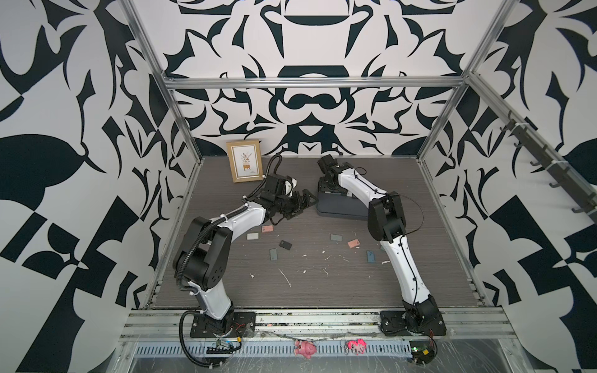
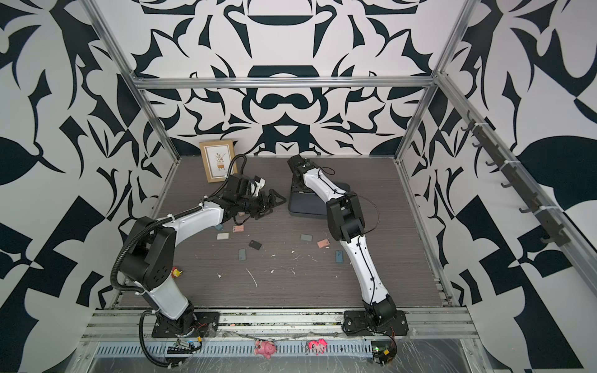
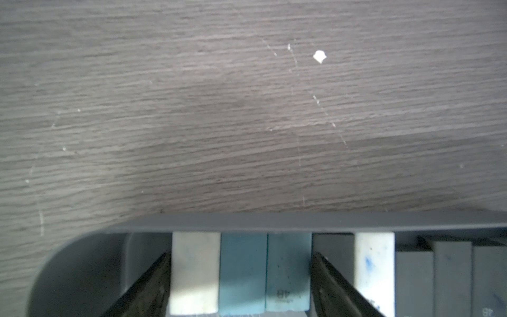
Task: Put the eraser in the storage box
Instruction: Place the eraser in the storage box.
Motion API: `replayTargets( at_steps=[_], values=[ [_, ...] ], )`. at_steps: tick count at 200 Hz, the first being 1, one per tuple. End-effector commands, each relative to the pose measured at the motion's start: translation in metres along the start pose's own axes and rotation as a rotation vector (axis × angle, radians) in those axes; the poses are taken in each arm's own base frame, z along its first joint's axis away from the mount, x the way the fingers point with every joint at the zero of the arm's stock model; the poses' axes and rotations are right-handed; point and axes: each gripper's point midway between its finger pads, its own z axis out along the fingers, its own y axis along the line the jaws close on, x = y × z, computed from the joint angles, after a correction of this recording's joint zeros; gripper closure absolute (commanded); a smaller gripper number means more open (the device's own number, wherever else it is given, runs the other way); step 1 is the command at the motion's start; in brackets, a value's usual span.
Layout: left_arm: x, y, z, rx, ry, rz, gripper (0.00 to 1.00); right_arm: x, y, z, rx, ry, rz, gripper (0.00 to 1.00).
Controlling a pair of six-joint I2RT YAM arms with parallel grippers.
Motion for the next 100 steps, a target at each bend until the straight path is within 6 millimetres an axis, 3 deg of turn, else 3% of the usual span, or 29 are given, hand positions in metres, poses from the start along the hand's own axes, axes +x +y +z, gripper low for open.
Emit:
replayTargets(
  at_steps=[1, 45, 50, 100],
  values=[
    [-0.005, -0.003, 0.0, 0.0, -0.006, 0.009, 0.01, -0.014, -0.005, -0.026, -0.015, -0.032, 0.016, 0.2],
    [-0.005, -0.003, 0.0, -0.002, -0.007, 0.009, 0.01, -0.016, -0.002, -0.03, -0.035, -0.031, 0.009, 0.19],
    [-0.005, -0.003, 0.0, -0.003, -0.007, 0.009, 0.01, -0.023, -0.002, -0.043, -0.047, -0.054, 0.015, 0.19],
    [-0.006, -0.008, 0.0, -0.005, -0.008, 0.017, 0.01, -0.029, -0.001, -0.059, -0.074, -0.072, 0.013, 0.19]
  ],
)
